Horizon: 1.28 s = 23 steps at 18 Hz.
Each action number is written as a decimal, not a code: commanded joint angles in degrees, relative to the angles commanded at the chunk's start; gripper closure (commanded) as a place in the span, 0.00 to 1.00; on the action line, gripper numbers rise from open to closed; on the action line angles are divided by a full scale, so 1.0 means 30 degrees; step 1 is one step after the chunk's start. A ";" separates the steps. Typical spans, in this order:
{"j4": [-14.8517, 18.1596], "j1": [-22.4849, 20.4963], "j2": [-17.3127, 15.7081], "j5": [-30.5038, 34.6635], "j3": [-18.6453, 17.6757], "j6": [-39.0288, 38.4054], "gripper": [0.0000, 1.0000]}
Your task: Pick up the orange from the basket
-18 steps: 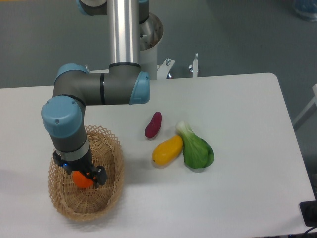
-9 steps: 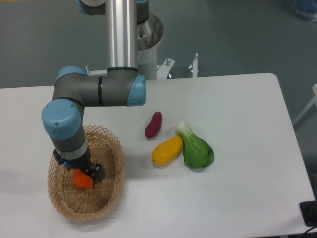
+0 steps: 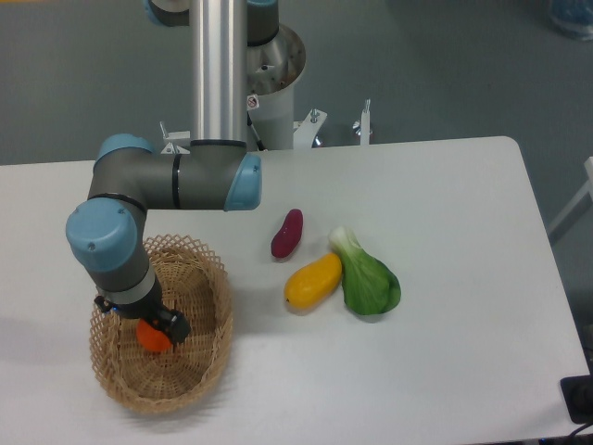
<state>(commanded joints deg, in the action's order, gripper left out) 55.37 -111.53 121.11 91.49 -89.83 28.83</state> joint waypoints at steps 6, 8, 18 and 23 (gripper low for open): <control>-0.0030 0.0000 -0.0029 0.0001 0.0000 0.0029 0.30; -0.0030 0.0029 -0.0059 0.0001 0.0000 0.0058 0.40; 0.0058 -0.0029 -0.0525 -0.0029 0.0322 0.0875 0.53; 0.1344 -0.2017 -0.2663 -0.1111 0.0908 0.3098 0.53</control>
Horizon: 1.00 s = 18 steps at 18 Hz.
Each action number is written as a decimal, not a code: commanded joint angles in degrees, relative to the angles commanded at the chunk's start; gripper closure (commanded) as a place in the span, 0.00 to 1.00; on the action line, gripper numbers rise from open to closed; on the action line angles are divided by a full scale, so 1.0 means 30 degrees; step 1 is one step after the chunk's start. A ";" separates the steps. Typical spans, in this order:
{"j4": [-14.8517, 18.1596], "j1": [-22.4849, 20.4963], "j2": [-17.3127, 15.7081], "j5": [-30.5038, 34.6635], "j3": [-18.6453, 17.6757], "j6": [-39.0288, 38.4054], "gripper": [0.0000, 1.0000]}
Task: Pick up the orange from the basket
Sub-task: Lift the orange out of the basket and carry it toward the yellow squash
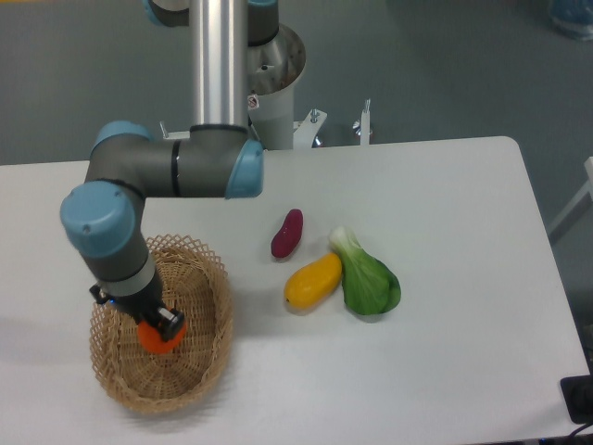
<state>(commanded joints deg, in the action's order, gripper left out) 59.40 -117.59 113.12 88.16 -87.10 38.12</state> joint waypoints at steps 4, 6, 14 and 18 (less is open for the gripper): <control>0.1436 -0.1904 -0.1231 -0.0646 0.0205 0.2900 0.53; 0.1673 -0.2725 -0.1642 -0.1054 0.0293 0.4046 0.53; 0.2083 -0.5072 -0.1702 -0.1671 0.0908 0.6775 0.53; 0.2172 -0.5072 -0.1673 -0.1672 0.0909 0.6775 0.53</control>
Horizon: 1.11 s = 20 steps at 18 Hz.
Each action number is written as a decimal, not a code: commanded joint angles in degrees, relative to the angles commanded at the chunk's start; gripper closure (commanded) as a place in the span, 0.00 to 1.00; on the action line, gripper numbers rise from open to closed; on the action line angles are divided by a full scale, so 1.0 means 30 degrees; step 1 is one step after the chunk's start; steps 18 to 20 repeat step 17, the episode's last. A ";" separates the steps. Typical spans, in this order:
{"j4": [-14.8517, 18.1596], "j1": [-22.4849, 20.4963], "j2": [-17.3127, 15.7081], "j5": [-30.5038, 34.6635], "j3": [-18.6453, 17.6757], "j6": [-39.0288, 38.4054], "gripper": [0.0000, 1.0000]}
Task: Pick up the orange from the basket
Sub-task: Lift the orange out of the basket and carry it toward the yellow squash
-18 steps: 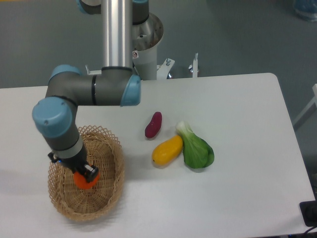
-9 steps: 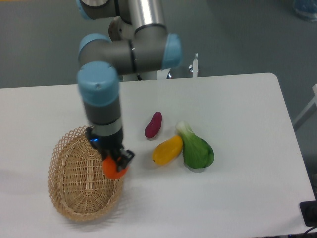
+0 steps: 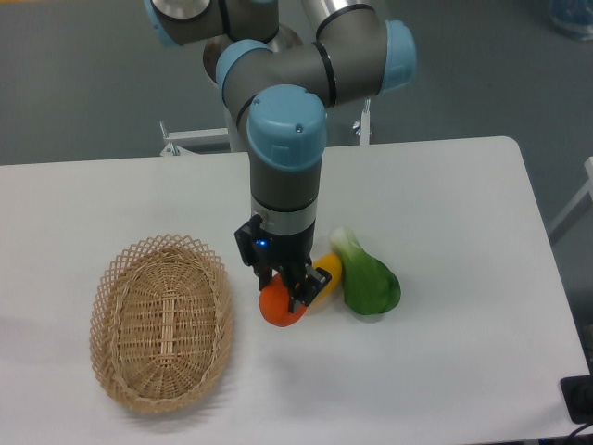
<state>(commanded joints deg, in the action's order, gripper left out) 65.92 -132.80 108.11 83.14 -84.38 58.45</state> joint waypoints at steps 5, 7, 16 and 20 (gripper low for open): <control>-0.0029 -0.0146 -0.0029 -0.0058 -0.0059 0.0000 0.52; -0.0029 -0.0176 -0.0058 -0.0233 -0.0030 0.0000 0.52; -0.0059 -0.0410 -0.0117 -0.0410 -0.0205 0.0000 0.52; -0.0059 -0.0410 -0.0146 -0.0410 -0.0205 0.0000 0.52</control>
